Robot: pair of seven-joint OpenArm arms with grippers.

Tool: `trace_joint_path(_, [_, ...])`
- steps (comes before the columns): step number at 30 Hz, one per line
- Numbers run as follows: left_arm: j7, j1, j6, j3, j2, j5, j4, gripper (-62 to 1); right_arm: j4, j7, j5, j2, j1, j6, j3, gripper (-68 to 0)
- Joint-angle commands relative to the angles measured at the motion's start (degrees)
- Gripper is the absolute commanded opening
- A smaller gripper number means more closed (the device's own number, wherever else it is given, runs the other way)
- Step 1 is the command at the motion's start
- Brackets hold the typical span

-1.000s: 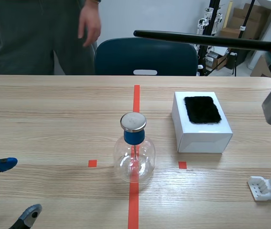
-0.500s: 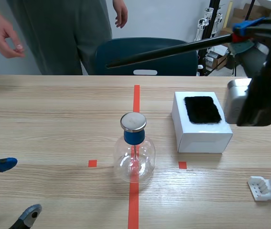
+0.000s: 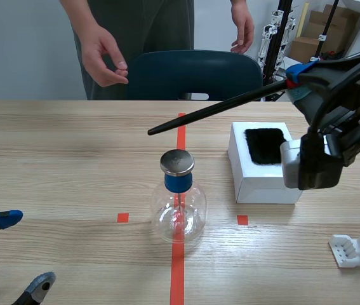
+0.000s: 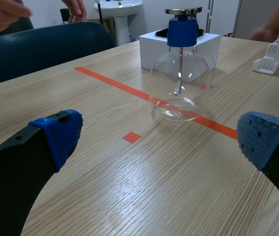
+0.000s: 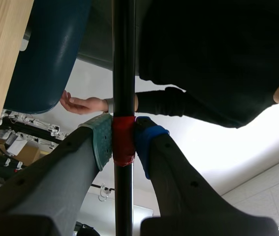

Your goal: Do the electroscope experiment. hold the rod still at the electroscope

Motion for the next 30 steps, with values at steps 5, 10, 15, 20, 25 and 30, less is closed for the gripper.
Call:
trace_joint_path(5, [-2.9,-0.2,-0.1,-0.4,0.0,-0.6,0.7,1.4,-0.1,-0.5,-1.2,1.1,0.9,-0.9,0.8,-67.3])
trace_joint_path(10, [-2.9,-0.2,-0.1,-0.4,0.0,-0.6,0.7,1.4,-0.1,-0.5,-1.3,1.8,0.9,-0.8,0.8,-67.3])
trace_joint_path(15, [-2.9,-0.2,-0.1,-0.4,0.0,-0.6,0.7,1.4,-0.1,-0.5,-1.2,3.6,0.9,-0.8,0.8,-67.3])
trace_joint_path(20, [-2.9,-0.2,-0.1,-0.4,0.0,-0.6,0.7,1.4,-0.2,-1.2,-1.2,4.5,0.8,-0.8,0.8,-67.3])
trace_joint_path(25, [-2.9,-0.2,-0.1,-0.4,0.0,-0.6,0.7,1.4,-0.2,-1.3,-1.2,4.5,0.8,-0.8,0.8,-67.3])
trace_joint_path(30, [-2.9,-0.2,-0.1,-0.4,0.0,-0.6,0.7,1.4,-0.2,-1.3,-1.2,4.5,0.8,-0.8,0.8,-67.3])
